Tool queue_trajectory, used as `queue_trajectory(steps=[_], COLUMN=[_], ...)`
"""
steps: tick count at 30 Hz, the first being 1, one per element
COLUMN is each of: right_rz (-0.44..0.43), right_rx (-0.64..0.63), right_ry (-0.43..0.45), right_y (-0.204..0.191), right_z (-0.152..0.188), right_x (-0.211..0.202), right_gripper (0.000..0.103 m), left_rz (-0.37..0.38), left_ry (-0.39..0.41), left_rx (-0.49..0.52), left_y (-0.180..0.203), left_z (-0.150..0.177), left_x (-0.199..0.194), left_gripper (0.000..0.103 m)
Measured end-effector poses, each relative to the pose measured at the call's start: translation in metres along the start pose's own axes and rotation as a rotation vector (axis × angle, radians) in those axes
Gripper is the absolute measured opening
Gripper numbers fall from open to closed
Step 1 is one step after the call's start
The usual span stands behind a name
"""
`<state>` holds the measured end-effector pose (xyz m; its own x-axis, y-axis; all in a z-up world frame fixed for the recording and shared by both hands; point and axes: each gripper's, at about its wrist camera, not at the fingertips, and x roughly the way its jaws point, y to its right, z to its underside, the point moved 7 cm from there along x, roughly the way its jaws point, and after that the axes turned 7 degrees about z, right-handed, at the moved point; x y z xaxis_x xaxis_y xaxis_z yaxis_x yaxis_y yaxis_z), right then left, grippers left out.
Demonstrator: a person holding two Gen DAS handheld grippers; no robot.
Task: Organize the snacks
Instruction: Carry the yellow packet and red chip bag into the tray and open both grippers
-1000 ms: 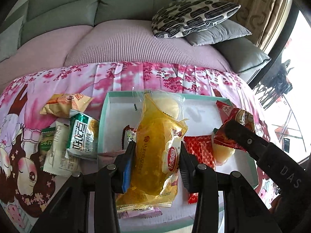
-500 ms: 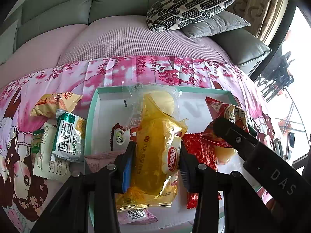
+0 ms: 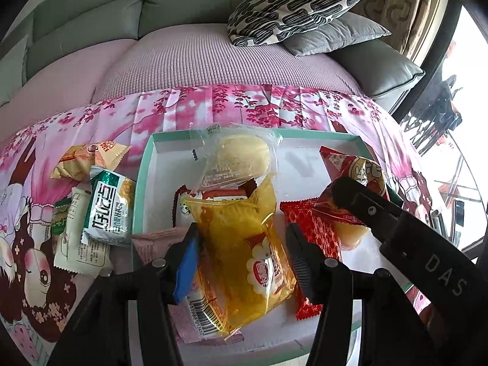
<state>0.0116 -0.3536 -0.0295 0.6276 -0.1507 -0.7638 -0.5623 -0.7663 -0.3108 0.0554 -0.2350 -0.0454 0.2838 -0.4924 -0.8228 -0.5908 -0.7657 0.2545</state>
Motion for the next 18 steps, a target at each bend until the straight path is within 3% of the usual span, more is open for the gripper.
queue_trajectory(steps=[11, 18], right_rz=[0.010, 0.033], right_rx=[-0.001, -0.043], right_ry=[-0.010, -0.021], right_y=[0.004, 0.000], right_z=[0.001, 0.003], right_x=[-0.004, -0.006], right_gripper=[0.050, 0.060], left_rz=[-0.024, -0.113], left_ry=[0.035, 0.046], left_rx=[-0.018, -0.079], left_y=[-0.006, -0.034], left_z=[-0.002, -0.002], left_x=[-0.018, -0.028], left_gripper=[0.060, 0.060])
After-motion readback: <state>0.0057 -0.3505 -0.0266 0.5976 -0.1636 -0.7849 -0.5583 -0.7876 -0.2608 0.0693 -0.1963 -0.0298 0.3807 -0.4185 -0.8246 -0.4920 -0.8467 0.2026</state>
